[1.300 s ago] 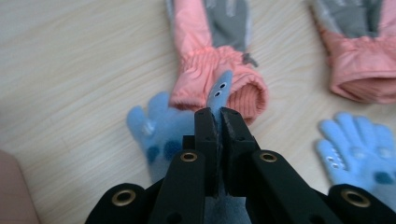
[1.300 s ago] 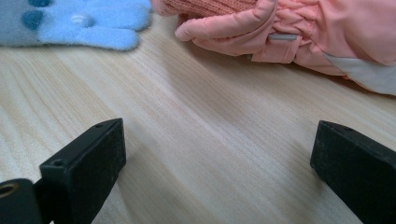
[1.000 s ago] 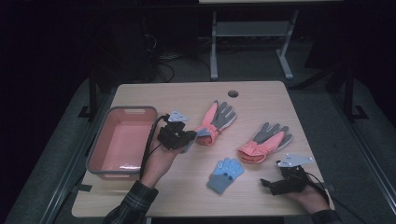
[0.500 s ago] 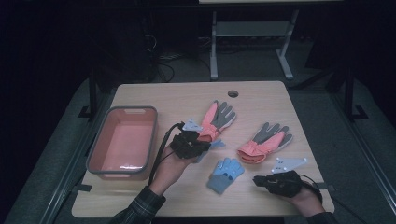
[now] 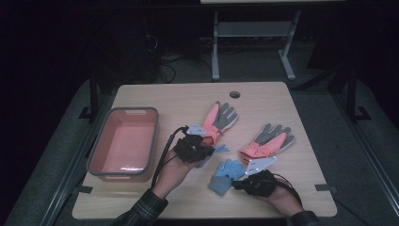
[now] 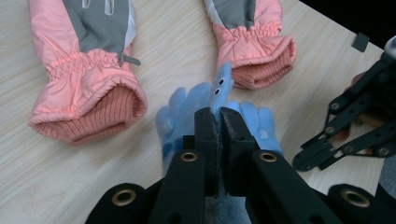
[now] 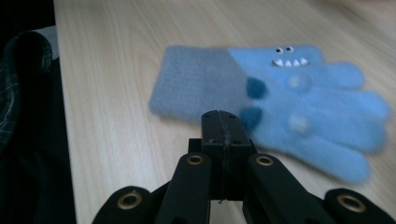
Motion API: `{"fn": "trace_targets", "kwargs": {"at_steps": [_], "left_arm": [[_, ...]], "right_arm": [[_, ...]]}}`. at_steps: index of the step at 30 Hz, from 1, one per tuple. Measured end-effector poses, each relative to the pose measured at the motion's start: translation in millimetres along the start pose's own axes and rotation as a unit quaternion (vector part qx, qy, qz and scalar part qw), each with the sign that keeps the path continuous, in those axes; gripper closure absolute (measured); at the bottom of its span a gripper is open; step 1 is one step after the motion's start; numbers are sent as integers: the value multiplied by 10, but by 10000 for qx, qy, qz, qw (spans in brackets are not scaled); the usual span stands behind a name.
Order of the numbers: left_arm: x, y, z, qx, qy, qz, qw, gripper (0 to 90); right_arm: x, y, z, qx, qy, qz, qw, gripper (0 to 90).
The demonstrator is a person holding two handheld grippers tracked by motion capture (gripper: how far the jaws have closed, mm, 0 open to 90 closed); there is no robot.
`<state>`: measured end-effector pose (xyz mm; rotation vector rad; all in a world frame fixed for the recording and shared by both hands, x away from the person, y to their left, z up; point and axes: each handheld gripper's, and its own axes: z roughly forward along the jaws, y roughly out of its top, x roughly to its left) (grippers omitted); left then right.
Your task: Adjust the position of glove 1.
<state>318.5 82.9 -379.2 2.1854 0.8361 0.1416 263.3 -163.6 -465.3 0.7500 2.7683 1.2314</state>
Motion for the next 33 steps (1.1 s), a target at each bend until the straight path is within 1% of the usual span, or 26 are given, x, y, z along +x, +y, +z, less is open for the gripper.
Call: {"fn": "trace_targets", "kwargs": {"at_steps": [1,2,10,13,15,16,18,21,22,23,25,28,31,32,33], "left_arm": [[0,-2,3,15,-9,3,10000,864],[0,-2,3,15,-9,3,10000,864],[10,-19,28,31,-24,-8,10000,864],[7,-19,41,66,-17,48,10000,864],[-3,-19,60,11,-33,104,9999,864],[-4,-18,64,7,-22,155,9999,864],[-9,-21,88,23,-19,197,9998,864],[-26,-34,140,64,-102,198,9997,864],[-30,-37,148,82,-108,254,9996,864],[-51,-43,163,90,-144,272,9995,864],[-88,-52,186,94,-184,307,9993,864],[-128,-65,221,101,-201,350,9991,864],[-160,-80,273,147,-221,376,9989,864],[-170,-84,290,154,-224,355,9990,864],[-180,-91,307,206,-247,394,9987,864]], "right_arm": [[3,44,59,2,53,-17,10000,900],[3,44,59,2,53,-17,10000,900],[2,212,270,40,89,-101,9999,900],[0,237,320,65,97,-100,9999,900],[-10,249,334,55,68,-168,9998,900],[4,253,321,23,83,-109,9999,900],[5,245,281,-3,61,-122,9999,900],[-20,197,126,-90,-64,-92,9999,873],[-31,170,68,-124,-106,-54,9999,865],[-43,146,24,-153,-131,-21,9998,856],[-91,53,-107,-201,-261,70,9994,823],[-172,-61,-252,-226,-400,248,9986,772],[-232,-137,-365,-301,-515,422,9973,723],[-251,-163,-391,-326,-561,420,9970,720],[-255,-178,-410,-319,-568,462,9968,711]]}}
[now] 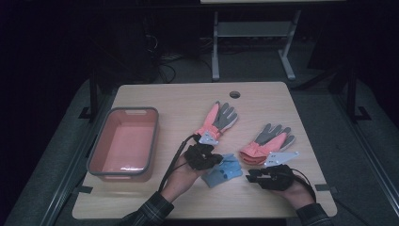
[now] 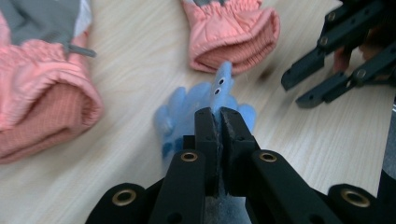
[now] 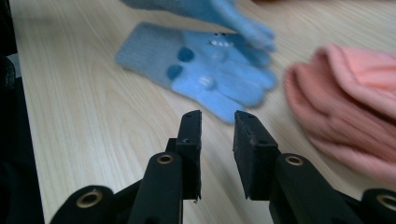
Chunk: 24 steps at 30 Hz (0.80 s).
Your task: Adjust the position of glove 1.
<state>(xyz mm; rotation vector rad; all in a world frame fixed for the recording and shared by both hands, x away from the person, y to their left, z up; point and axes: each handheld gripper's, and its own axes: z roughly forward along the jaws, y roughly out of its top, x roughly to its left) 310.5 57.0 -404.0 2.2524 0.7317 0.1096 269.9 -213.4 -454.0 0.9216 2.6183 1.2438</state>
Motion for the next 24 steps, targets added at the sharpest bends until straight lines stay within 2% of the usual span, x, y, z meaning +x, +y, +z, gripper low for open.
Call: {"fn": "trace_targets", "kwargs": {"at_steps": [5,6,14,20,23,24], "left_arm": [[-56,-18,60,23,-57,11,10000,864],[-63,-23,68,89,-80,84,9999,863],[-138,-96,201,335,-199,240,9990,862],[-155,-158,303,551,-303,298,9976,853],[-173,-195,368,613,-335,257,9972,844],[-165,-206,382,695,-330,349,9964,838]], "right_arm": [[-48,-80,-107,-11,-132,103,9999,683],[-67,-101,-133,-25,-156,91,9998,678],[-166,-245,-262,-36,-389,257,9989,585],[-212,-283,-268,-14,-505,346,9981,516],[-212,-288,-264,18,-545,384,9978,471],[-220,-290,-262,10,-589,368,9976,453]]}}
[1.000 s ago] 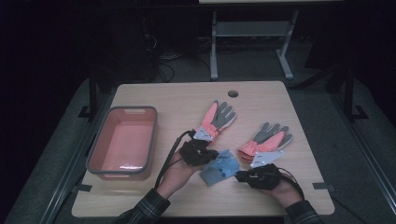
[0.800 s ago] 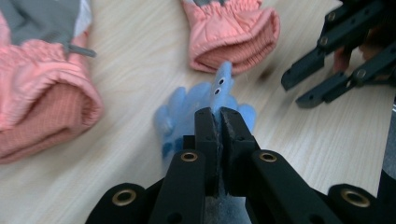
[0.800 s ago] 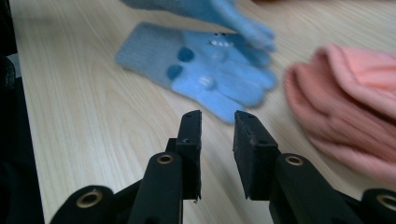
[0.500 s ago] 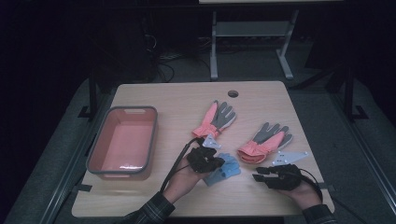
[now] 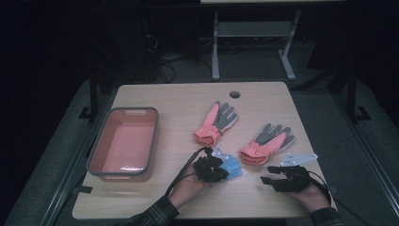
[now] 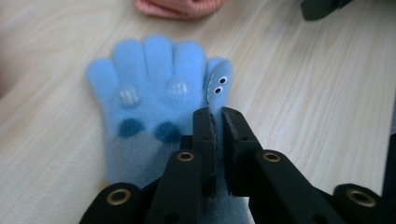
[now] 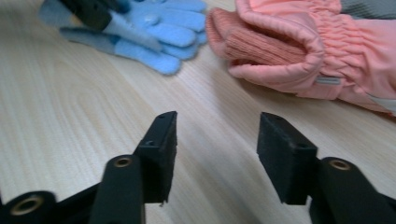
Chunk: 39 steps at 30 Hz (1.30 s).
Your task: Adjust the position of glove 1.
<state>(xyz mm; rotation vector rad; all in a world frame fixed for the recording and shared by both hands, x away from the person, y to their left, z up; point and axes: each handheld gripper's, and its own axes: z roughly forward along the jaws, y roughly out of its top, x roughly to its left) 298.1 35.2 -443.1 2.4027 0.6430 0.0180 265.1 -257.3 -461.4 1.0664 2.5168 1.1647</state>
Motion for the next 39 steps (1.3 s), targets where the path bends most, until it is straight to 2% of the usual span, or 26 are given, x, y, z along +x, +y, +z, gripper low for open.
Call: {"fn": "trace_targets", "kwargs": {"at_steps": [3,4,7,8,10,14,17,20,24,27,30,32,37,39], "left_arm": [[-18,-8,23,-47,-25,-1,10000,789],[-15,-2,5,-13,-47,101,9999,759],[-34,23,-58,-153,-87,166,9997,589],[-26,31,-97,-184,-29,269,9995,551],[-4,42,-163,-281,86,290,9991,480],[76,19,-193,-324,306,192,9988,277],[120,-3,-104,-188,366,105,9991,204],[144,-22,-27,-61,329,62,9994,181],[154,-53,69,80,452,120,9989,173],[167,-73,111,204,441,197,9986,173],[141,-83,132,290,607,378,9970,170],[141,-86,132,247,589,363,9973,174],[174,-101,99,196,547,419,9974,248],[191,-107,83,152,508,460,9975,323]], "right_arm": [[-10,-5,1,-23,-66,55,10000,396],[-16,-8,-1,-14,-88,48,9999,379],[-22,-14,-5,-38,-141,122,9998,333],[-21,-16,-6,-35,-152,139,9998,328],[-28,-20,-8,-37,-182,110,9998,311],[-41,-47,-4,41,-274,68,9996,285],[-45,-78,-16,105,-311,83,9994,281],[-55,-96,-21,139,-333,118,9993,278],[-61,-101,0,145,-345,104,9992,255],[-64,-113,25,180,-400,80,9990,227],[-70,-119,33,166,-443,98,9988,216],[-72,-121,39,167,-444,125,9988,215],[-66,-131,53,151,-473,77,9987,201],[-61,-137,59,133,-489,40,9987,196]]}}
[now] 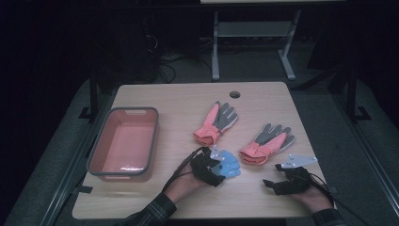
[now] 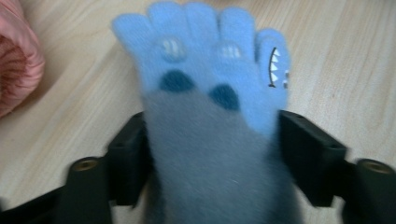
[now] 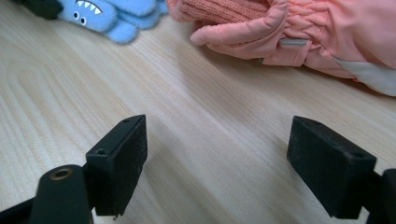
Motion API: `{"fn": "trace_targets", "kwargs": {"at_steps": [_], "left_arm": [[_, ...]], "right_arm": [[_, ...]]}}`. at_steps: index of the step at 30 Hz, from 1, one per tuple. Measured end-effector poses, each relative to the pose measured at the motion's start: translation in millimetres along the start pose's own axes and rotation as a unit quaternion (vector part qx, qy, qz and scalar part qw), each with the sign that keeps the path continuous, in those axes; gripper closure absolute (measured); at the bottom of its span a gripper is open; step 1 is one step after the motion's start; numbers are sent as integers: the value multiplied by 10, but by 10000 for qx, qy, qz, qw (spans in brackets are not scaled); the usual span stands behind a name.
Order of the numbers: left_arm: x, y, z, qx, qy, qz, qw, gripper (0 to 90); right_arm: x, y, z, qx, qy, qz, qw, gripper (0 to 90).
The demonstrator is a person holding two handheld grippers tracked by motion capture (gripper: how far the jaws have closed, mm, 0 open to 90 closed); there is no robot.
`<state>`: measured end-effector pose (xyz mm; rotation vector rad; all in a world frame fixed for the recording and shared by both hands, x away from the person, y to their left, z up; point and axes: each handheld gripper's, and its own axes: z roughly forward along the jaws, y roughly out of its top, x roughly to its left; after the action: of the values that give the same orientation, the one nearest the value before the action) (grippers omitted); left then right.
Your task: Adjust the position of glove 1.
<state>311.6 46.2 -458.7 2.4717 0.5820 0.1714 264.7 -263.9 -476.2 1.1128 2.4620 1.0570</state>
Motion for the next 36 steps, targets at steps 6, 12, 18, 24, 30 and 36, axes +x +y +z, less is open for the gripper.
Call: {"fn": "trace_targets", "kwargs": {"at_steps": [6,12,18,24,30,36], "left_arm": [[62,-23,-35,-123,-33,23,9999,592],[93,-21,-41,-145,-218,-58,9996,723],[153,-27,-69,-226,-509,-370,9978,742],[239,-3,-236,-406,-635,-515,9958,742],[315,3,-393,-462,-703,-639,9944,742],[366,2,-515,-491,-722,-704,9937,743]], "right_arm": [[14,-14,18,-70,-71,-97,9999,179],[29,-31,42,-148,-110,-165,9997,139],[30,-34,46,-163,-105,-166,9997,135],[30,-34,48,-168,-97,-168,9997,132],[32,-35,50,-175,-92,-164,9997,131],[33,-34,50,-169,-93,-163,9997,129]]}}
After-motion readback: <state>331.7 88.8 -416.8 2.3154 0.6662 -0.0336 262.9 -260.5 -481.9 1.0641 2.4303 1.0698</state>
